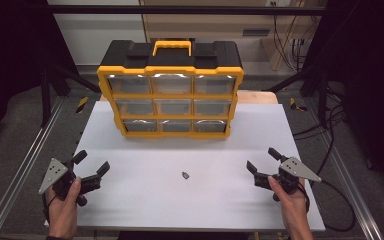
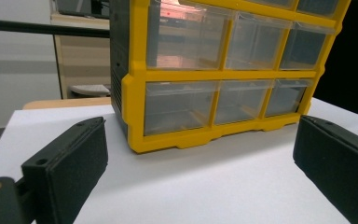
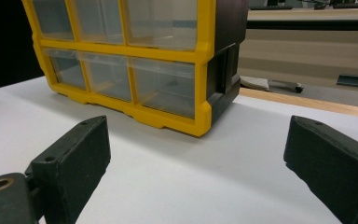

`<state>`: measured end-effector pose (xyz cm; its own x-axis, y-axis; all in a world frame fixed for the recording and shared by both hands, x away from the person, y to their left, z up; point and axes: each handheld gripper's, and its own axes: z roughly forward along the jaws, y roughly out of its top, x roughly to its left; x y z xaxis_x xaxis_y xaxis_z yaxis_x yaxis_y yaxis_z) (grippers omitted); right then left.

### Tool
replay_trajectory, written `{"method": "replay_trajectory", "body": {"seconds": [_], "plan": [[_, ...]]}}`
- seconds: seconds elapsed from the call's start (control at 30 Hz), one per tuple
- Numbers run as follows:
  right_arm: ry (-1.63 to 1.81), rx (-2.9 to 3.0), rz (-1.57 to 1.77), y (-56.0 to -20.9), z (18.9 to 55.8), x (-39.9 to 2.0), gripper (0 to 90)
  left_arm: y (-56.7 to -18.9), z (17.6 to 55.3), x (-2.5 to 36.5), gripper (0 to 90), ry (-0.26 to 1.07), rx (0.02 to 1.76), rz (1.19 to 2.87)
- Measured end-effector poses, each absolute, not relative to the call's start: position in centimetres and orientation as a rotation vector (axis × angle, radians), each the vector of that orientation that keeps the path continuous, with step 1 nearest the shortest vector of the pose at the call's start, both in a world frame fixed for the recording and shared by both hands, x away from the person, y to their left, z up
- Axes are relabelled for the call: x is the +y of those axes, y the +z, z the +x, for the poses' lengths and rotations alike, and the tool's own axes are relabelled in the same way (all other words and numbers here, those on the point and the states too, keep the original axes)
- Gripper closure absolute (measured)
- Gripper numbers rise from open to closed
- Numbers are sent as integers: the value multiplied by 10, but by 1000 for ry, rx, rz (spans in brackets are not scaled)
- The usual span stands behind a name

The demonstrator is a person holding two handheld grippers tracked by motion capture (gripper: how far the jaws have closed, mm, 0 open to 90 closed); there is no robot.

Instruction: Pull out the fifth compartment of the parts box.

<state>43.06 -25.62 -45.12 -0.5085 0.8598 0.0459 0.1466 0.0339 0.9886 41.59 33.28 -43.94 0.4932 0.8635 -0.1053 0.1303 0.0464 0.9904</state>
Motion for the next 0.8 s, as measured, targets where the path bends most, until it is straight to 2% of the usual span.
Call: {"method": "replay_trajectory", "body": {"seconds": [0.17, 0.47, 0.8], "plan": [[1522, 1707, 1016, -450, 430, -254, 66, -440, 418, 332, 21, 647, 926, 1414], [1517, 1737, 1041, -452, 430, -252, 61, -440, 418, 325, 21, 641, 917, 1443], [1504, 1751, 1034, -449, 428, -249, 53, -435, 415, 324, 26, 756, 938, 1467]]}}
